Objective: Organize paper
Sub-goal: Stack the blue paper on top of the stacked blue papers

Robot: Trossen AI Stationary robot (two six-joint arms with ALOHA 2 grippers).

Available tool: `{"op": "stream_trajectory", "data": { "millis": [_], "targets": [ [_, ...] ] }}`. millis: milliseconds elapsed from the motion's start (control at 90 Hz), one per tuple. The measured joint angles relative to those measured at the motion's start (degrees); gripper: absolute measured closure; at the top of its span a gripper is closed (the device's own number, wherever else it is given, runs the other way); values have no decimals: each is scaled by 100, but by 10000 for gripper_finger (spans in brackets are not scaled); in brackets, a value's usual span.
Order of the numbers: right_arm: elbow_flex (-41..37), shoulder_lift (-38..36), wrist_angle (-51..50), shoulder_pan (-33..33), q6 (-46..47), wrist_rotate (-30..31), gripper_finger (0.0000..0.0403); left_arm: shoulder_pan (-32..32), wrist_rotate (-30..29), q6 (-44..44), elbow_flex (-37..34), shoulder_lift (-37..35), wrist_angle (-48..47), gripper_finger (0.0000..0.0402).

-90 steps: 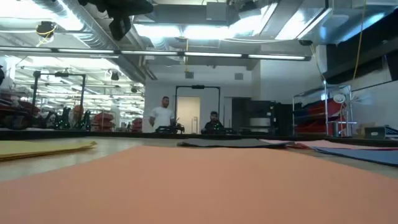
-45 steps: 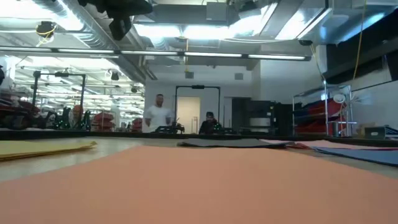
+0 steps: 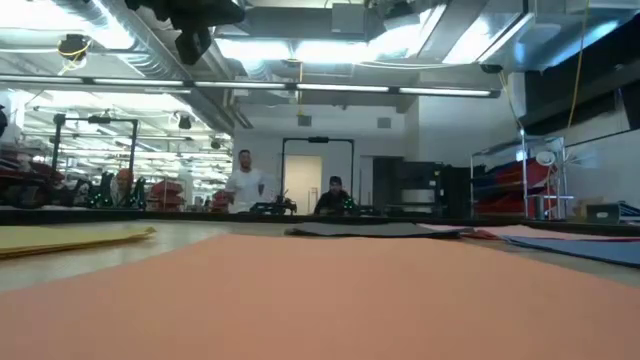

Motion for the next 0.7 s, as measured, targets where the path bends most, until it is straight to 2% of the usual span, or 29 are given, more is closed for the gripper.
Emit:
{"op": "stream_trajectory", "data": {
  "millis": [444,700],
  "targets": [
    [164,22,-372,13,-4,206,403,-1,-2,-68,0,0,3,402],
    [154,9,-345,81,19,106,403,6,-4,-66,0,0,10,402]
  ]
}}
